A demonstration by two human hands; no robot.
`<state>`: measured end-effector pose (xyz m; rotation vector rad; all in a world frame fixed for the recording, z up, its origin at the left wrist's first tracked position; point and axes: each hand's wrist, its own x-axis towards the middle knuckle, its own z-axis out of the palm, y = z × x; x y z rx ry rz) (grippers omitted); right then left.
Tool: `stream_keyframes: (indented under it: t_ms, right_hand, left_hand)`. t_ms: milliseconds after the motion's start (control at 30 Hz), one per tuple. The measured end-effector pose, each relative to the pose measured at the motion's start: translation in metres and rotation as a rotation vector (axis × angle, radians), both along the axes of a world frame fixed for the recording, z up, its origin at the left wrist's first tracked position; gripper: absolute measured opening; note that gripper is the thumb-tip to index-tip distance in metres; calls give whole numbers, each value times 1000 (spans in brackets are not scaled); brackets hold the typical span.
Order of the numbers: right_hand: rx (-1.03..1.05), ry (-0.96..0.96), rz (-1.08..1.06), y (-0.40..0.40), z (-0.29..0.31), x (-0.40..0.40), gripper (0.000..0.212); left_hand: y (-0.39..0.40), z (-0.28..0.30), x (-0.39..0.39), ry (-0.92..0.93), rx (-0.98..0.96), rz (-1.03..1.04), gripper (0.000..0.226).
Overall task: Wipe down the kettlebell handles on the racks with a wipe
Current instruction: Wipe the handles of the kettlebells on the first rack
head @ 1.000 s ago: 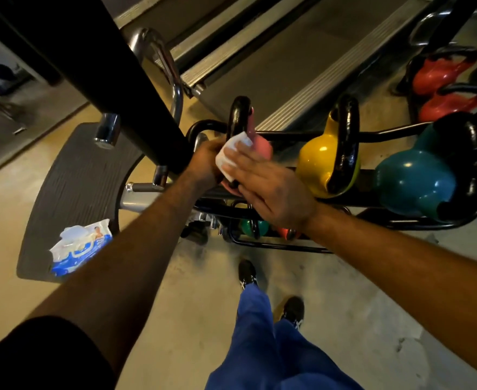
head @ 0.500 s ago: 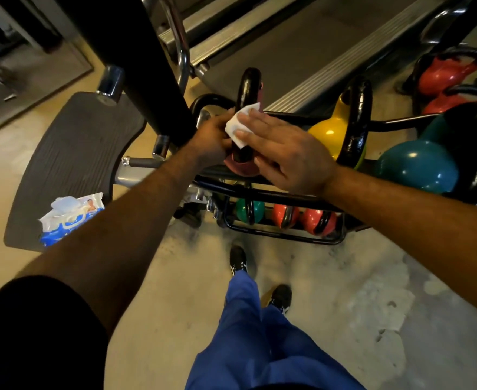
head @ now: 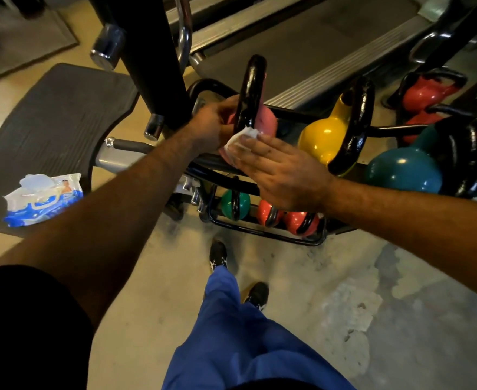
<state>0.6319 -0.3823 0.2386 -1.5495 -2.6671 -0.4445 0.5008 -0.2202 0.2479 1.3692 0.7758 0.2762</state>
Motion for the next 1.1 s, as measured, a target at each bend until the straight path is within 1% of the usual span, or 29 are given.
stream_keyframes:
  t_ms: [33,67,133,200,233,267,300,333,367,433,467,500,533,567,600,667,733,767,833,900,967,1033,1067,1100]
  right_hand:
    - [7,-63,17,1,1,3,60]
    - [16,-105,23,4,3,6,58]
    - [27,-134,12,10,10,9,53]
    - [39,-120,-16,11,14,9,52]
    - [40,-115,-31,9,12,8,53]
    - [32,-119,-43,5,8,5,55]
    - [18,-135,-46,2,4,3,57]
    - [4,-160,-39,-1,1,1,60]
    - [-5,-188,-29,-1,1,1,61]
    - [1,-208,-34,3,11,0,60]
    - [4,-187,-61,6,19,-1,59]
    - [5,-151,-97,10,26,-3,58]
    - [2,-116,-131,13,32,-5,57]
    - [-7,-89,-150,15,36,-7,56]
    - [-24,-76,-147,14,37,-10,53]
    - [-73,-109,-101,11,36,-12,50]
    - [-114,-145,-72,13,43,-11,50]
    - [-123,-134,-94,18,51,-11,50]
    - [-127,-64,-197,32,69,-12,51]
    - [-120,-24,-240,41,80,-16,50]
    - [-148,-91,-136,40,79,-19,45]
    - [-221,-173,-33,35,77,-17,42]
    - [-238,-189,-33,38,79,-15,42]
    - [-230,-186,-78,44,84,-14,43]
  left_hand:
    - [0,-1,0,7,40,0,30]
    - [1,-2,1,3,38,3,31]
    - [5,-4,4,-35,-74,2,28]
    - [6,-2,5,-73,-181,-1,29]
    - [7,-2,4,-62,-144,-15,24]
    - [9,-4,2,-14,-1,-61,18]
    - [10,-4,0,36,145,-96,15]
    - [13,-10,-2,53,249,-100,21]
    - [14,-15,-4,18,223,-101,22]
    - [10,-13,-2,-89,-54,-32,12]
    - [10,-11,1,-122,-182,8,14]
    - [10,-11,5,-121,-219,31,18]
    - [11,-11,6,-85,-175,42,19]
    - [12,-14,5,-67,-91,39,20]
    - [12,-15,2,-38,41,24,23]
    - [15,-23,-4,-11,129,-52,36]
    - [17,-29,-8,21,318,-110,51]
    - [19,-29,-9,-10,312,-123,54]
    - [24,-24,-13,-55,208,-172,61]
    - [30,-21,-16,-32,181,-210,68]
    - [32,-19,-18,30,258,-233,62]
    - [34,-25,-16,33,373,-233,56]
    - [34,-26,-15,24,422,-229,55]
    - [33,-27,-15,21,446,-221,55]
